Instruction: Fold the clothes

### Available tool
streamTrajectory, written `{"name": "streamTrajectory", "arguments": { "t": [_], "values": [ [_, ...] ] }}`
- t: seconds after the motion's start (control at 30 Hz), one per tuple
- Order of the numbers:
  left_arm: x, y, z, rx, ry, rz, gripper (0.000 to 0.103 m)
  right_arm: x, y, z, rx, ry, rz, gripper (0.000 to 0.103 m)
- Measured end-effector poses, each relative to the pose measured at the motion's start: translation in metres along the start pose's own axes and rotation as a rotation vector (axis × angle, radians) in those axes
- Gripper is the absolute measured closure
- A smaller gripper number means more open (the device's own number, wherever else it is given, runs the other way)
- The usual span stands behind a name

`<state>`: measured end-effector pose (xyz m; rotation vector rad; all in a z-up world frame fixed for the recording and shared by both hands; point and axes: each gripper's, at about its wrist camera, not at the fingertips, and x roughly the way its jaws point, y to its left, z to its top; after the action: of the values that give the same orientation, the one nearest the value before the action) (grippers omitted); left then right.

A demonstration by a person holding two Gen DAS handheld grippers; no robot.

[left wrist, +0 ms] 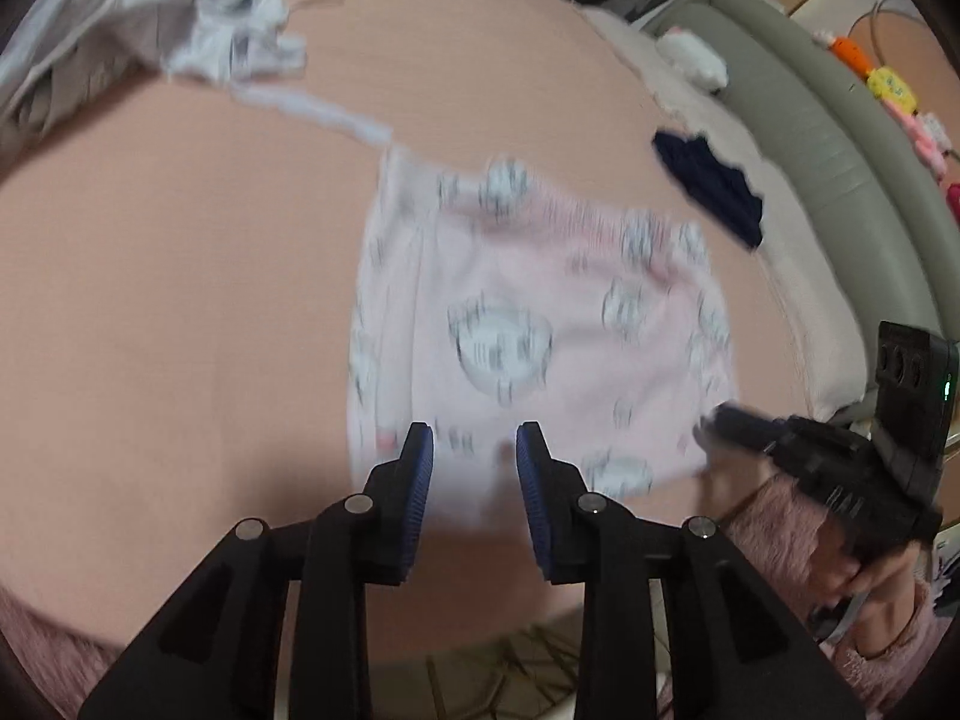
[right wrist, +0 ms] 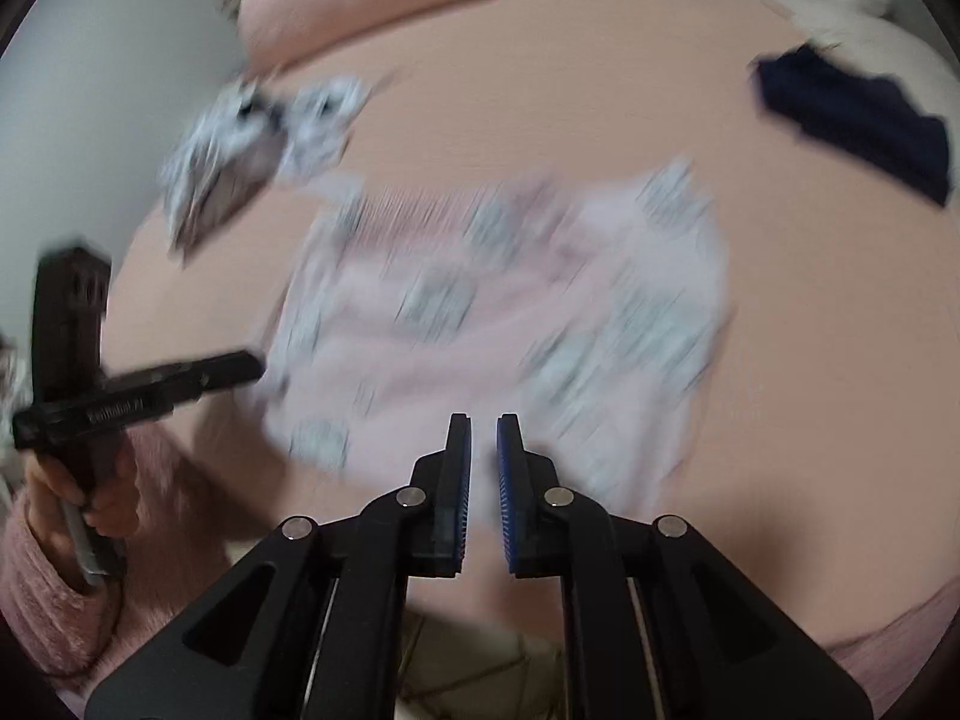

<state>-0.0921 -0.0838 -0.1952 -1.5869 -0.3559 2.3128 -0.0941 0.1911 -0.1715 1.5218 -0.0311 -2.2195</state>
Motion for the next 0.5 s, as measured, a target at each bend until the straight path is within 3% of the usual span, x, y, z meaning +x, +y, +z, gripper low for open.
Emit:
{"name": "streamTrajectory", "arguments": {
  "t": [0.03, 0.07, 0.13, 0.23, 0.37, 0.5],
  "values": [
    [0.002, 0.003, -0.001, 0.008, 0.01, 0.017, 0.074, 0.008, 0.006, -0.009, -0.033, 0.018, -0.035, 0.097],
    [0.001, 0.008, 0.001, -0.018, 0.002, 0.029, 0.086, 0.009, 0.007, -0.016, -0.061, 0.01, -0.069, 0.1],
    [-0.008, 0.021, 0.005, -0.103, -0.031, 0.065, 0.088, 0.007, 0.005, -0.027, -0.092, -0.009, -0.126, 0.101],
    [-0.018, 0.035, 0.008, -0.215, -0.074, 0.095, 0.083, -0.013, -0.016, -0.032, 0.004, -0.065, -0.151, 0.096],
    [-0.008, 0.025, -0.009, -0.265, -0.064, -0.013, 0.067, -0.04, -0.029, -0.046, 0.097, -0.175, -0.182, 0.086],
    [-0.003, 0.018, -0.011, -0.258, -0.048, -0.014, 0.067, -0.036, -0.054, -0.048, 0.2, -0.107, -0.146, 0.083]
  ]
}}
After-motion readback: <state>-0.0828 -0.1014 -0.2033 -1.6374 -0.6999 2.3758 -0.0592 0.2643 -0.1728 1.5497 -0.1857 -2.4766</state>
